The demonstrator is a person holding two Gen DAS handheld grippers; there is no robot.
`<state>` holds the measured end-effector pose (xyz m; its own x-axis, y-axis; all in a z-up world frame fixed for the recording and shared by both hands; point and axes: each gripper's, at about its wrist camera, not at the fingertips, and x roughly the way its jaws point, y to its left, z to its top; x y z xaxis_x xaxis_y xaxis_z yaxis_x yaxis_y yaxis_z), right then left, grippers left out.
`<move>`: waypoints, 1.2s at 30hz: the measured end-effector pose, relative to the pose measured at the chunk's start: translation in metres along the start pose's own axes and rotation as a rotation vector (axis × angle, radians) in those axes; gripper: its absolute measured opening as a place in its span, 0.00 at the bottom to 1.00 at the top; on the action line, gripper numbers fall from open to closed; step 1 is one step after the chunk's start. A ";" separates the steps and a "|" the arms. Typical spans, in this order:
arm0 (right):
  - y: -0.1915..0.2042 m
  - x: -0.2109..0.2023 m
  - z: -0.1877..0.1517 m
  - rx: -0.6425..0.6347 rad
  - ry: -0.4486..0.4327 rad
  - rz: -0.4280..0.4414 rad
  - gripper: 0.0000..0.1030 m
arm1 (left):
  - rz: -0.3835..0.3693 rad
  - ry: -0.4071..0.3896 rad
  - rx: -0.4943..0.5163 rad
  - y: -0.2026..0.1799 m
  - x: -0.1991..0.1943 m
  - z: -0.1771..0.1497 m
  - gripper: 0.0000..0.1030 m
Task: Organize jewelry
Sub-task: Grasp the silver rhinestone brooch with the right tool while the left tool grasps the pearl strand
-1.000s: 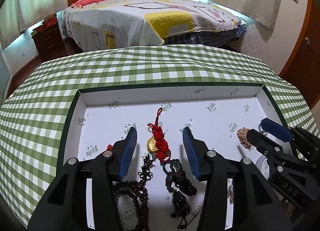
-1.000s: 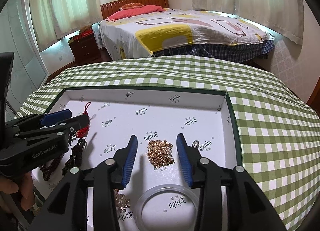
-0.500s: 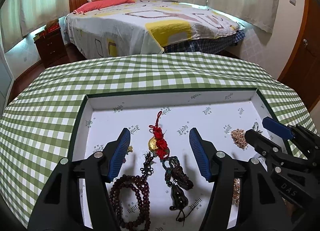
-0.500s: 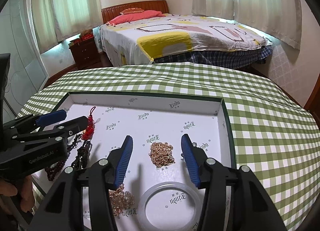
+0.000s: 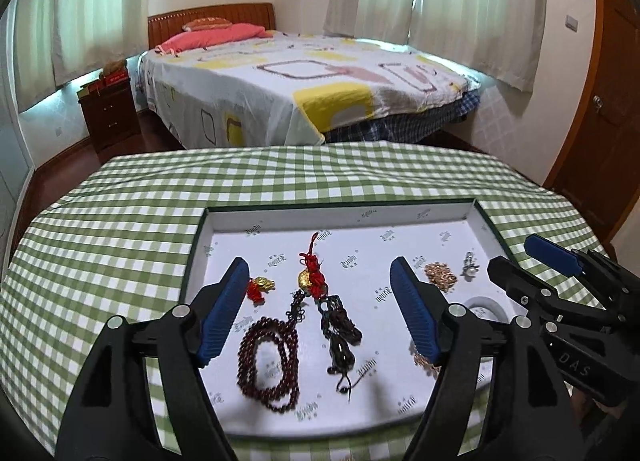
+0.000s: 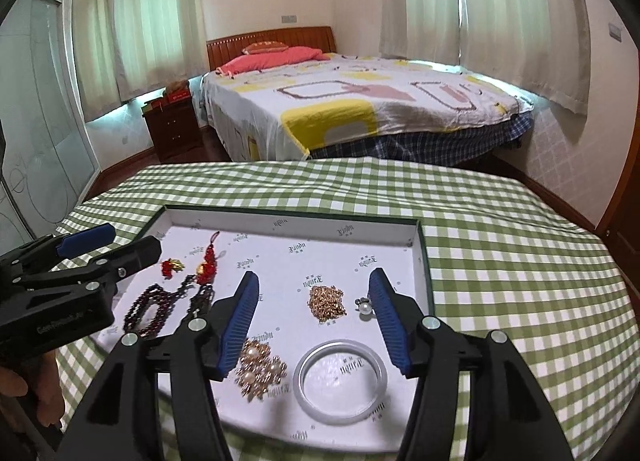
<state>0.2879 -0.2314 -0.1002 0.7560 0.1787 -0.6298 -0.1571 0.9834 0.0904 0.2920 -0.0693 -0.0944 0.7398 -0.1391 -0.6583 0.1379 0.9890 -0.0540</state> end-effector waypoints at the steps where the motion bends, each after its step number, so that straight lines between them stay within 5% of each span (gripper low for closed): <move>1: 0.001 -0.004 -0.001 -0.001 -0.005 -0.002 0.57 | 0.003 -0.012 -0.002 0.000 -0.007 -0.001 0.71; 15: 0.009 -0.069 -0.042 -0.026 -0.104 -0.072 0.66 | 0.043 -0.146 -0.033 0.011 -0.076 -0.044 0.76; 27: -0.009 -0.072 -0.103 0.020 -0.028 -0.119 0.66 | 0.076 -0.076 -0.041 0.023 -0.078 -0.103 0.76; 36: -0.019 -0.055 -0.115 0.066 0.056 -0.112 0.61 | 0.084 -0.019 -0.048 0.029 -0.069 -0.127 0.76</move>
<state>0.1763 -0.2637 -0.1562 0.7298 0.0670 -0.6804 -0.0299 0.9974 0.0662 0.1612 -0.0245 -0.1464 0.7596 -0.0565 -0.6479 0.0441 0.9984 -0.0354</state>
